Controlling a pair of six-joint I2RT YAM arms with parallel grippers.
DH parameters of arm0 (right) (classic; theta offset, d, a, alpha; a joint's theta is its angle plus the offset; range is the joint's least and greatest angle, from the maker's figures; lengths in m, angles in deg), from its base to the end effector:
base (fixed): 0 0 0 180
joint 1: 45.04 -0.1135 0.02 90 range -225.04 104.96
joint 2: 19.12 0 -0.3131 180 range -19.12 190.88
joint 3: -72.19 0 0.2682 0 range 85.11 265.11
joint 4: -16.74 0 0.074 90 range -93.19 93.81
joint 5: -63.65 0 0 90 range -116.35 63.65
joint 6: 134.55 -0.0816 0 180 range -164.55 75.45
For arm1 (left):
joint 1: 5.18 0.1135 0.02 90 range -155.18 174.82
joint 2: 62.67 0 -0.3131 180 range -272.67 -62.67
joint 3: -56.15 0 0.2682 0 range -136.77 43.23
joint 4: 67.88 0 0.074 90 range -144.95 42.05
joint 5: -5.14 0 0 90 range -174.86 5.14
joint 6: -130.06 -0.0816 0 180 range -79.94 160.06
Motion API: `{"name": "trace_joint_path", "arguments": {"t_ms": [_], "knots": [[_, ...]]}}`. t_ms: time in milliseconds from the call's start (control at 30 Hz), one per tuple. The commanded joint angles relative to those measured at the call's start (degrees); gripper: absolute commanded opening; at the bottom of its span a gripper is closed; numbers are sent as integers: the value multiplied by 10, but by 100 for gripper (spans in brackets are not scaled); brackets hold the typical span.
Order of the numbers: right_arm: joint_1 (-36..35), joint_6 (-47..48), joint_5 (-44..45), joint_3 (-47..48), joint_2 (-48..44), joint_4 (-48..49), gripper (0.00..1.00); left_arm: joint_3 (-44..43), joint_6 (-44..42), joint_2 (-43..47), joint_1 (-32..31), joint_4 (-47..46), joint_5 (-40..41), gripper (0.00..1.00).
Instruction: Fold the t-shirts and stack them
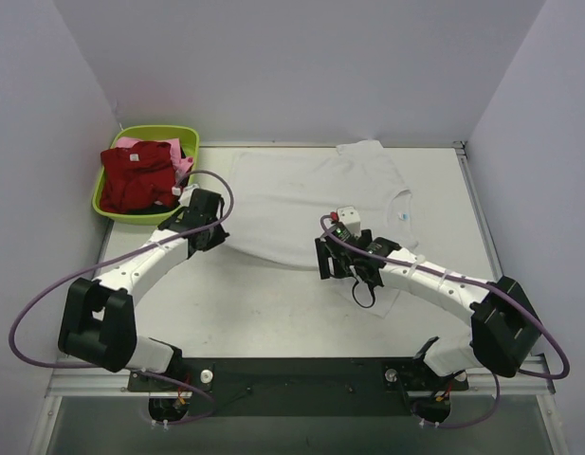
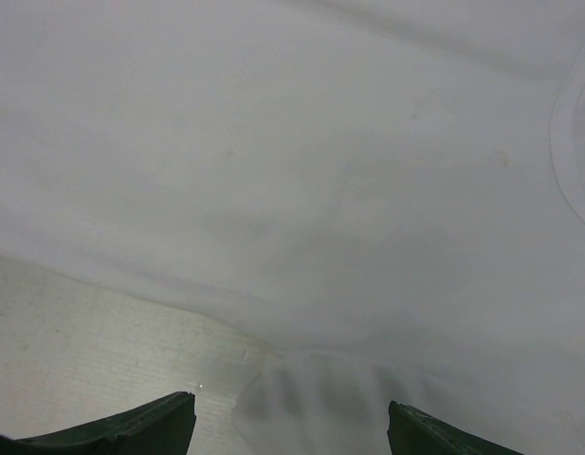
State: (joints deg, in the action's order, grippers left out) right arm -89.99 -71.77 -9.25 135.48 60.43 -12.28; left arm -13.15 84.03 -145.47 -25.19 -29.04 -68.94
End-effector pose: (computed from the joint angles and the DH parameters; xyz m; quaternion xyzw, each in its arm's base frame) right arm 0.2488 0.2145 0.2383 -0.0851 0.9123 0.1105 0.3850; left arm 0.3222 -0.0935 0.2408 -0.2383 0.9077 -0.0582 0.3405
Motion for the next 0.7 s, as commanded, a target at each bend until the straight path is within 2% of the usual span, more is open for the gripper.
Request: {"name": "trace_joint_path", "arguments": {"t_ms": [0,333,533,667], "knots": [[-22,-12,20,13,-11,-42,82,68,16,46,-17,5,16,0],[-31,-70,42,-8,-73,-140,82,201,63,118,-51,-16,44,0],[-29,-172,55,-53,-146,-203,80,215,72,162,-51,9,64,0],[-24,-230,57,-109,-189,-224,79,219,72,193,-43,27,108,0]]}}
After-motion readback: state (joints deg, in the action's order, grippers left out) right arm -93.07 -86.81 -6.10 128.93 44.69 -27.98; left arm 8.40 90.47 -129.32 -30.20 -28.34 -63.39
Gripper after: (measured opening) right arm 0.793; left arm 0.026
